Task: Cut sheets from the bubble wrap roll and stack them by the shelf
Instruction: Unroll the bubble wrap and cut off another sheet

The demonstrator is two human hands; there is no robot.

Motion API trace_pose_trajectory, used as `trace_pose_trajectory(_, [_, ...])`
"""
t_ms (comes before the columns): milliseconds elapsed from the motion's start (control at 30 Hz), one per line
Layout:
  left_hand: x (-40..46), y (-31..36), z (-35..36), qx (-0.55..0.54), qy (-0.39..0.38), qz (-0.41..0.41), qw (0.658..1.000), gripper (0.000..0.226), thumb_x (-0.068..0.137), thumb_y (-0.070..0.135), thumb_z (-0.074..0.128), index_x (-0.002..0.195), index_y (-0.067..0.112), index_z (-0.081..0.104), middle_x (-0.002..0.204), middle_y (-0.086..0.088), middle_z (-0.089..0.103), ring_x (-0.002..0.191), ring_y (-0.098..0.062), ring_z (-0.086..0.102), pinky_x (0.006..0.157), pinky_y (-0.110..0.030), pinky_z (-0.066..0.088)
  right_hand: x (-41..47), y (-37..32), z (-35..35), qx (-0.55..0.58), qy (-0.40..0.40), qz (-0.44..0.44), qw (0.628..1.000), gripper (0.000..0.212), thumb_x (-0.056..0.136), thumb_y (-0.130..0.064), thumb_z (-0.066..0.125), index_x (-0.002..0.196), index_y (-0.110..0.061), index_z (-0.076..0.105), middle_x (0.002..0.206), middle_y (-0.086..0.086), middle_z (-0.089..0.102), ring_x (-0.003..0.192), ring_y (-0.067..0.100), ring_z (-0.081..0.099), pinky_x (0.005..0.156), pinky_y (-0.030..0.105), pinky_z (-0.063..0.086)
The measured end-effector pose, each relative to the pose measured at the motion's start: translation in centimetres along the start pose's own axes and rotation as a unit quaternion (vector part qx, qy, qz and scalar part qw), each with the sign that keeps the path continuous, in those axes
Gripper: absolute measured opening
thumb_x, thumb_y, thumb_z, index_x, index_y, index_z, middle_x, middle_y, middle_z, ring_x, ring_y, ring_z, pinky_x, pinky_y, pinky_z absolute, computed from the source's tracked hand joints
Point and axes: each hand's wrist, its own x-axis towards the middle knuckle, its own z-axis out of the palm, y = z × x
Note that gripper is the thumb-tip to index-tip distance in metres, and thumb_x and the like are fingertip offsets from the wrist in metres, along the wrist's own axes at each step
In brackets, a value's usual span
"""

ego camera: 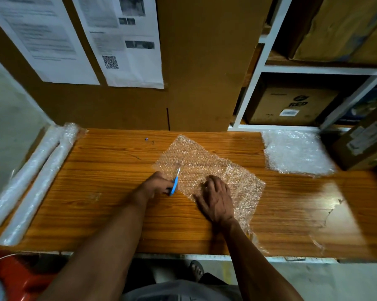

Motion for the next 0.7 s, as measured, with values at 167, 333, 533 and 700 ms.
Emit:
trace_pose_trajectory(167, [-1.8,0.1,0.4,-0.066,-0.154,-0.06,0.984,0.024,0.095,0.02,0.071,0.111,0.002,0.073,0.095,-0.009,0.08,0.078,-0.011,0.075,0.056,-0.019,0.041,-1.4,0.4,0.6,-0.01,-0.013,-0.071,0.997,0.045,0.102,-0.061,0.047,0.129,-0.026,0.055,0.151,0.008,0.045,0.137,0.03,0.042,0.112,0.048,0.04])
trace_pose_trajectory(333, [-3.5,0.5,-1.2,-0.029,-0.27,-0.097,0.958,0.029,0.094,0.032,0.068,0.118,0.015,0.068,0.127,-0.006,0.073,0.123,-0.018,0.065,0.076,-0.025,0.046,-1.3,-0.9,0.9,-0.006,0.026,-0.067,0.997,0.033,0.107,-0.044,0.048,0.125,-0.02,0.061,0.142,0.01,0.053,0.127,0.029,0.049,0.104,0.048,0.047])
trace_pose_trajectory(533, [-4.5,-1.7,-2.7,0.033,-0.382,-0.141,0.913,0.058,0.085,0.045,0.07,0.131,0.011,0.062,0.138,-0.007,0.066,0.128,-0.016,0.06,0.092,-0.035,0.047,-1.4,-1.7,1.4,0.031,0.044,-0.004,0.999,0.035,0.104,-0.047,0.043,0.118,-0.019,0.059,0.132,0.008,0.055,0.117,0.028,0.051,0.094,0.043,0.049])
trace_pose_trajectory(700, [-4.9,-2.9,-2.6,0.063,-0.34,-0.172,0.922,0.047,0.096,0.044,0.064,0.126,0.009,0.064,0.134,-0.009,0.068,0.113,-0.014,0.068,0.086,-0.032,0.05,-1.4,-2.0,1.5,0.044,0.041,0.007,0.998,0.031,0.106,-0.045,0.047,0.12,-0.02,0.058,0.132,0.006,0.054,0.117,0.026,0.05,0.093,0.041,0.045])
